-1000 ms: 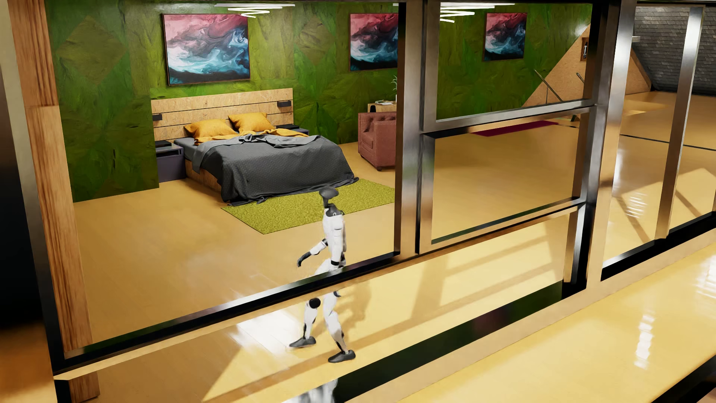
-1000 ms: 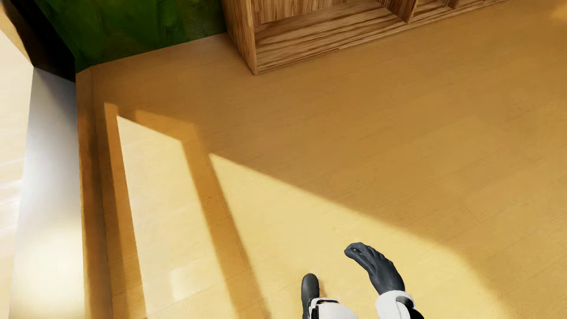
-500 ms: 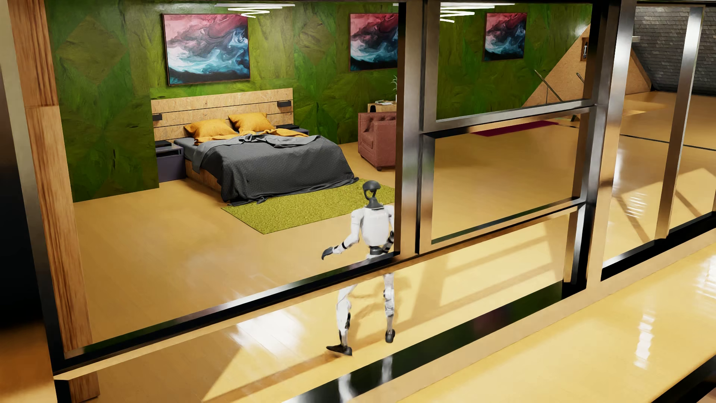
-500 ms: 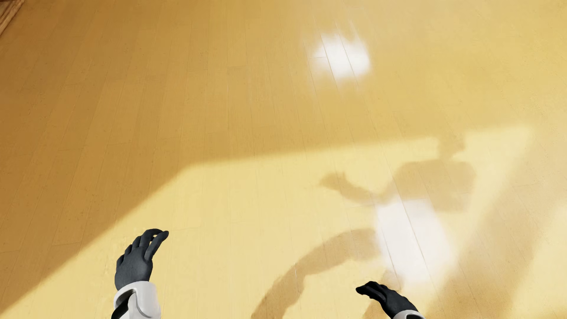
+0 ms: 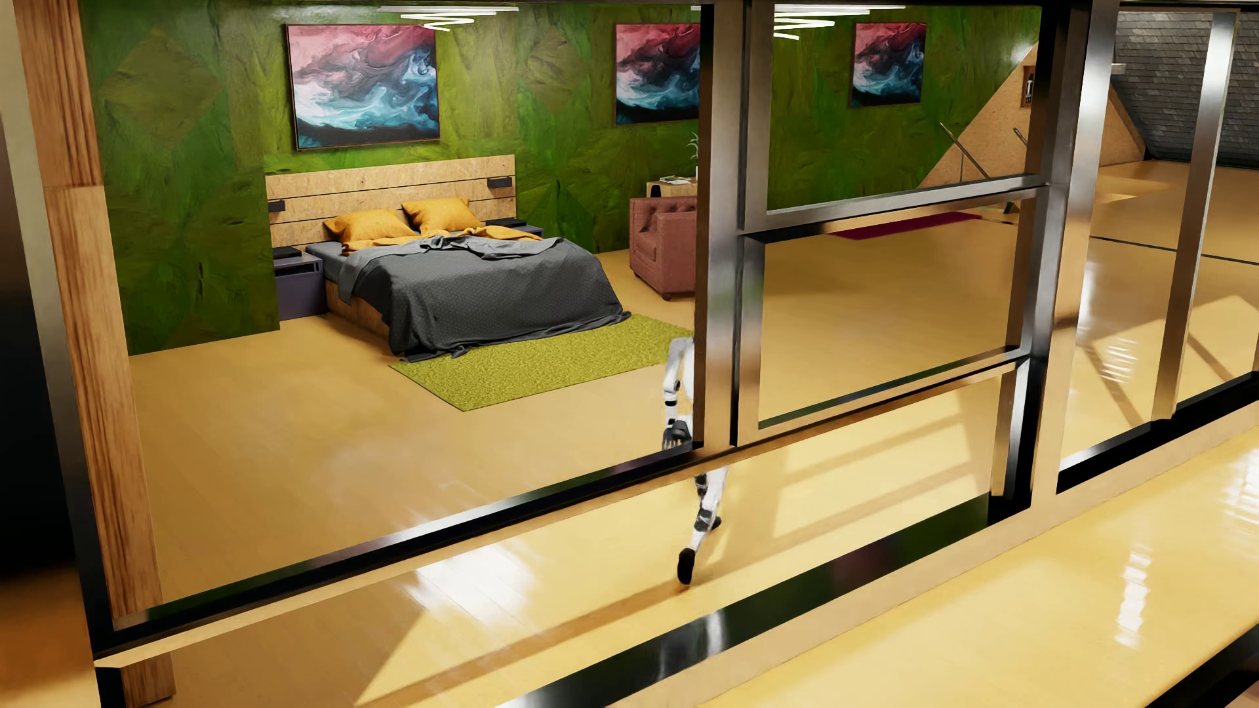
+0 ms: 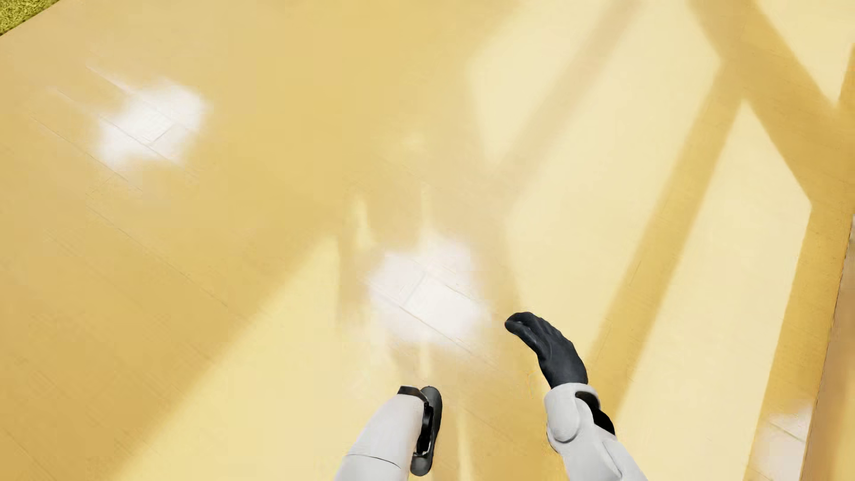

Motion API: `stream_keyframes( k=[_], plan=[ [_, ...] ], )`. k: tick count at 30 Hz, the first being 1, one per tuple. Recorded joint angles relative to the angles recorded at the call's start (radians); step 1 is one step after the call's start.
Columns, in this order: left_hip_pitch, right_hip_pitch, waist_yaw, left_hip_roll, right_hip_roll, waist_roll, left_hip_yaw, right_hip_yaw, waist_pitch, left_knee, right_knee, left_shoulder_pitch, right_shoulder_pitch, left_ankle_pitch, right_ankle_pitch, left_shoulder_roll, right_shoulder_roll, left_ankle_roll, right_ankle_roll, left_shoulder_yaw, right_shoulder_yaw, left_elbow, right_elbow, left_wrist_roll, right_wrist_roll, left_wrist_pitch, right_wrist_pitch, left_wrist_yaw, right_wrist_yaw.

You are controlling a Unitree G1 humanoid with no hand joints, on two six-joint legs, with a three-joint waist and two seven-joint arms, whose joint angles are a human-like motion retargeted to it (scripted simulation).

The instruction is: Move towards the bed

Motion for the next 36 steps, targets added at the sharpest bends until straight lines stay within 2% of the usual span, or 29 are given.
stream_keyframes(
  k=[1,2,3,4,6,9,10,11,12,13,14,15,17,18,19,21,22,23,24,26,27,28,29,30,31,32,33,34,36],
  plan=[
    [0.053,-0.135,0.007,-0.009,-0.06,-0.018,0.023,-0.046,0.007,0.04,0.23,-0.054,0.004,-0.06,0.046,-0.009,-0.034,0.004,0.004,0.048,0.031,0.013,0.115,0.004,-0.013,0.038,0.068,0.015,0.039],
    [0.126,-0.284,0.005,-0.035,-0.127,-0.037,0.042,-0.048,0.011,0.041,0.403,-0.104,0.003,-0.121,-0.023,-0.019,-0.075,0.002,-0.004,0.098,0.078,-0.017,0.247,0.003,-0.046,0.057,0.127,0.065,0.113],
    [0.214,-0.431,-0.001,-0.071,-0.195,-0.055,0.05,-0.057,0.012,0.01,0.496,-0.144,0.01,-0.167,-0.107,-0.028,-0.115,0.005,-0.044,0.146,0.132,-0.078,0.376,-0.015,-0.096,0.041,0.169,0.149,0.199],
    [0.309,-0.563,-0.011,-0.115,-0.259,-0.067,0.039,-0.079,0.01,-0.042,0.505,-0.177,0.037,-0.197,-0.183,-0.035,-0.147,0.008,-0.109,0.186,0.175,-0.147,0.48,-0.06,-0.144,-0.012,0.194,0.241,0.271],
    [0.505,-0.758,-0.034,-0.193,-0.344,-0.075,-0.026,-0.119,0.001,-0.161,0.319,-0.238,0.14,-0.214,-0.285,-0.029,-0.191,0.015,-0.145,0.196,0.161,-0.281,0.571,-0.189,-0.161,-0.134,0.2,0.331,0.342],
    [0.792,-0.844,-0.08,-0.229,-0.418,-0.064,-0.182,-0.17,-0.023,-0.324,-0.318,-0.323,0.364,-0.174,-0.306,0.046,-0.204,0.02,-0.148,0.086,-0.014,-0.478,0.485,-0.285,-0.048,-0.207,0.117,0.342,0.281],
    [0.882,-0.826,-0.099,-0.214,-0.413,-0.054,-0.228,-0.139,-0.032,-0.354,-0.527,-0.337,0.432,-0.142,-0.305,0.07,-0.19,0.027,-0.123,0.051,-0.074,-0.531,0.447,-0.301,-0.021,-0.215,0.106,0.349,0.24],
    [0.958,-0.81,-0.121,-0.185,-0.403,-0.04,-0.255,-0.099,-0.04,-0.356,-0.618,-0.335,0.486,-0.108,-0.295,0.09,-0.168,0.041,-0.05,0.025,-0.124,-0.571,0.419,-0.318,-0.007,-0.215,0.112,0.358,0.205],
    [1.011,-0.809,-0.14,-0.145,-0.384,-0.02,-0.265,-0.077,-0.046,-0.312,-0.562,-0.316,0.518,-0.057,-0.243,0.11,-0.139,0.048,-0.015,0.009,-0.161,-0.596,0.408,-0.337,-0.003,-0.203,0.13,0.364,0.181],
    [1.024,-0.82,-0.155,-0.104,-0.356,0.006,-0.257,-0.074,-0.049,-0.196,-0.412,-0.281,0.525,0.028,-0.15,0.126,-0.11,0.003,0.004,0.001,-0.185,-0.607,0.419,-0.353,-0.009,-0.18,0.153,0.366,0.165],
    [0.982,-0.824,-0.163,-0.05,-0.342,0.036,-0.21,-0.099,-0.047,-0.011,-0.264,-0.238,0.503,0.146,-0.143,0.131,-0.085,-0.113,0.003,-0.002,-0.189,-0.598,0.456,-0.357,-0.03,-0.147,0.183,0.362,0.155],
    [0.887,-0.807,-0.165,0.023,-0.34,0.066,-0.125,-0.131,-0.042,0.202,-0.163,-0.194,0.454,0.231,-0.213,0.119,-0.067,-0.233,-0.009,-0.008,-0.167,-0.564,0.508,-0.341,-0.076,-0.105,0.224,0.353,0.163],
    [0.609,-0.685,-0.147,0.079,-0.341,0.117,-0.006,-0.218,-0.034,0.51,-0.121,-0.136,0.31,0.148,-0.339,0.078,-0.04,-0.228,-0.038,-0.062,-0.066,-0.408,0.569,-0.238,-0.207,-0.006,0.277,0.297,0.224],
    [0.471,-0.588,-0.137,0.08,-0.349,0.133,0.044,-0.274,-0.036,0.542,-0.161,-0.125,0.244,0.098,-0.374,0.063,-0.029,-0.212,-0.036,-0.11,-0.044,-0.292,0.537,-0.181,-0.235,0.031,0.249,0.239,0.219],
    [0.351,-0.479,-0.128,0.094,-0.351,0.143,0.092,-0.339,-0.041,0.502,-0.22,-0.117,0.191,0.047,-0.394,0.058,-0.02,-0.198,-0.032,-0.158,-0.063,-0.169,0.473,-0.142,-0.212,0.048,0.191,0.16,0.174],
    [0.165,-0.258,-0.105,0.12,-0.314,0.154,0.136,-0.459,-0.055,0.277,-0.356,-0.091,0.102,-0.024,-0.408,0.082,-0.008,-0.17,-0.021,-0.216,-0.149,0.042,0.332,-0.11,-0.081,0.019,0.058,-0.032,0.049],
    [0.094,-0.158,-0.091,0.134,-0.28,0.155,0.134,-0.498,-0.062,0.116,-0.427,-0.07,0.047,-0.036,-0.407,0.108,-0.006,-0.149,-0.012,-0.22,-0.179,0.102,0.261,-0.103,-0.013,-0.009,0.027,-0.107,-0.007],
    [0.038,-0.066,-0.078,0.138,-0.245,0.153,0.111,-0.521,-0.069,-0.066,-0.5,-0.041,-0.01,-0.032,-0.399,0.131,-0.005,-0.123,-0.003,-0.195,-0.198,0.129,0.185,-0.105,0.05,-0.023,0.016,-0.135,-0.061],
    [-0.001,0.018,-0.064,0.141,-0.21,0.146,0.087,-0.526,-0.075,-0.232,-0.559,-0.006,-0.054,-0.031,-0.38,0.14,-0.003,-0.102,0.003,-0.132,-0.206,0.142,0.098,-0.131,0.111,-0.004,0.007,-0.1,-0.107],
    [-0.017,0.149,-0.037,0.156,-0.182,0.122,0.096,-0.484,-0.084,-0.347,-0.572,0.063,-0.066,-0.042,-0.28,0.099,0.003,-0.077,0.004,0.087,-0.202,0.175,-0.074,-0.241,0.18,0.137,-0.037,0.111,-0.121],
    [0.005,0.174,-0.026,0.162,-0.204,0.103,0.129,-0.438,-0.088,-0.289,-0.491,0.089,-0.035,-0.019,-0.172,0.051,-0.004,-0.03,0.0,0.194,-0.189,0.183,-0.138,-0.287,0.159,0.228,-0.048,0.227,-0.09],
    [0.031,0.153,-0.02,0.146,-0.248,0.076,0.148,-0.381,-0.088,-0.206,-0.335,0.105,0.006,0.054,-0.033,-0.005,-0.024,0.033,-0.017,0.27,-0.168,0.175,-0.179,-0.318,0.09,0.28,-0.037,0.29,-0.051],
    [0.061,0.078,-0.022,0.113,-0.301,0.044,0.157,-0.327,-0.083,-0.126,-0.111,0.101,0.047,0.062,0.096,-0.054,-0.049,0.058,-0.052,0.305,-0.144,0.161,-0.196,-0.331,-0.006,0.274,-0.013,0.28,-0.015],
    [0.098,-0.053,-0.033,0.068,-0.332,0.011,0.175,-0.258,-0.071,-0.067,0.129,0.069,0.083,0.009,0.135,-0.081,-0.069,0.069,-0.089,0.294,-0.115,0.15,-0.179,-0.311,-0.092,0.24,0.019,0.234,0.018],
    [0.15,-0.217,-0.045,0.011,-0.309,-0.018,0.18,-0.158,-0.06,-0.046,0.329,0.013,0.108,-0.051,0.063,-0.089,-0.078,0.064,-0.085,0.246,-0.083,0.136,-0.119,-0.246,-0.138,0.22,0.05,0.222,0.063],
    [0.219,-0.382,-0.051,-0.044,-0.284,-0.037,0.172,-0.087,-0.052,-0.063,0.448,-0.055,0.125,-0.1,-0.026,-0.091,-0.083,0.059,-0.081,0.196,-0.047,0.102,-0.015,-0.165,-0.146,0.22,0.077,0.269,0.13],
    [0.3,-0.531,-0.054,-0.094,-0.281,-0.048,0.145,-0.057,-0.048,-0.105,0.476,-0.12,0.137,-0.135,-0.101,-0.104,-0.092,0.056,-0.105,0.176,-0.009,0.041,0.115,-0.119,-0.146,0.21,0.095,0.334,0.22],
    [0.389,-0.653,-0.059,-0.135,-0.295,-0.052,0.098,-0.067,-0.046,-0.16,0.418,-0.179,0.153,-0.161,-0.175,-0.126,-0.103,0.056,-0.135,0.183,0.029,-0.033,0.247,-0.13,-0.164,0.159,0.11,0.36,0.316],
    [0.571,-0.803,-0.078,-0.178,-0.312,-0.043,-0.017,-0.145,-0.047,-0.272,0.113,-0.294,0.204,-0.197,-0.252,-0.138,-0.111,0.059,-0.187,0.148,0.081,-0.181,0.431,-0.201,-0.233,0.0,0.133,0.272,0.456]
  ],
)
